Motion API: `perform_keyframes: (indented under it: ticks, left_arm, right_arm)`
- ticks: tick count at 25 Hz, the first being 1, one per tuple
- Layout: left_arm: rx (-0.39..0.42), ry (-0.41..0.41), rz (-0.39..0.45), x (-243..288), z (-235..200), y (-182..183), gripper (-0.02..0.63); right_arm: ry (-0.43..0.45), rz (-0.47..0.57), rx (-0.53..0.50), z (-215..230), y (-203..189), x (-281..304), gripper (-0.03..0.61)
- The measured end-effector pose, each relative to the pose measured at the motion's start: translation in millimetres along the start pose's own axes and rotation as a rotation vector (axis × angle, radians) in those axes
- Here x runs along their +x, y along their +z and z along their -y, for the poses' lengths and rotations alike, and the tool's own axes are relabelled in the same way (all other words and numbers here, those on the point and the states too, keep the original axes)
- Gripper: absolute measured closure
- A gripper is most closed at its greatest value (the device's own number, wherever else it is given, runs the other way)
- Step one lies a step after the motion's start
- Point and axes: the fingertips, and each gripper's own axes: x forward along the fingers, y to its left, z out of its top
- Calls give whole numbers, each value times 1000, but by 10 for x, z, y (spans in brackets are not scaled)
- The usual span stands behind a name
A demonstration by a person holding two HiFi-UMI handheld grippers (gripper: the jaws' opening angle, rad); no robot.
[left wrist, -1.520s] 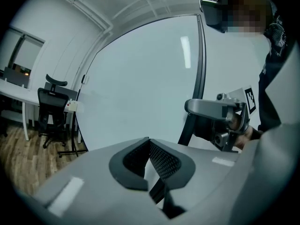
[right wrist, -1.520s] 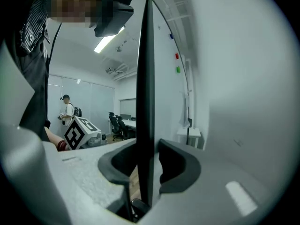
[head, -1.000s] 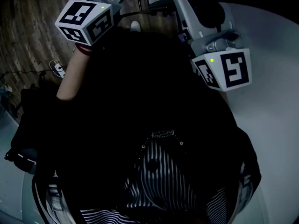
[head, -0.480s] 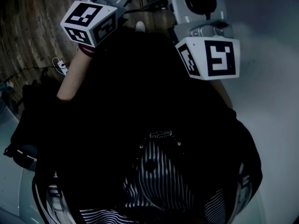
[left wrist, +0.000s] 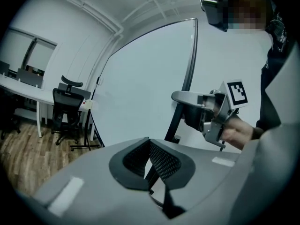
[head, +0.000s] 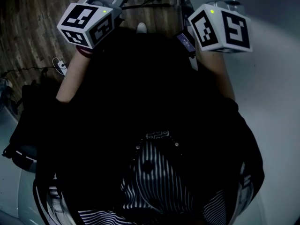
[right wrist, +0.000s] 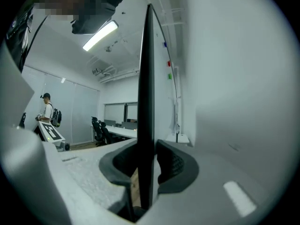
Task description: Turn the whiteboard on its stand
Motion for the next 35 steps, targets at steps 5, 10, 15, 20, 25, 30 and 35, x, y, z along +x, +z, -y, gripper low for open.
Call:
perform_keyframes:
  ticks: [5, 10, 15, 20, 25, 30, 35]
  left_arm:
    - [11, -6, -16, 195, -133, -238, 626]
    - [7, -31, -33, 256, -39, -277, 626]
    - [5, -60, -32, 283, 89, -198, 626]
    - [-7, -86, -39, 373, 168, -248, 626]
    - [8, -135, -34, 199, 682, -32, 626]
    - [24, -150, -28, 304, 767, 52, 626]
    - [35, -164, -29, 306, 731, 37, 626]
  right_arm:
    - [-4, 14, -15, 162, -282, 170, 474]
    - [6, -11, -2, 187, -280, 76, 474]
    - [-23, -34, 5, 336, -183, -40, 485]
    - [-97, -57, -8, 653, -222, -255, 505]
    - [-118, -55, -50, 605, 121, -654, 506]
    - [-59, -124, -92, 557, 5, -677, 465]
    - [0, -130, -68, 449, -92, -945, 462]
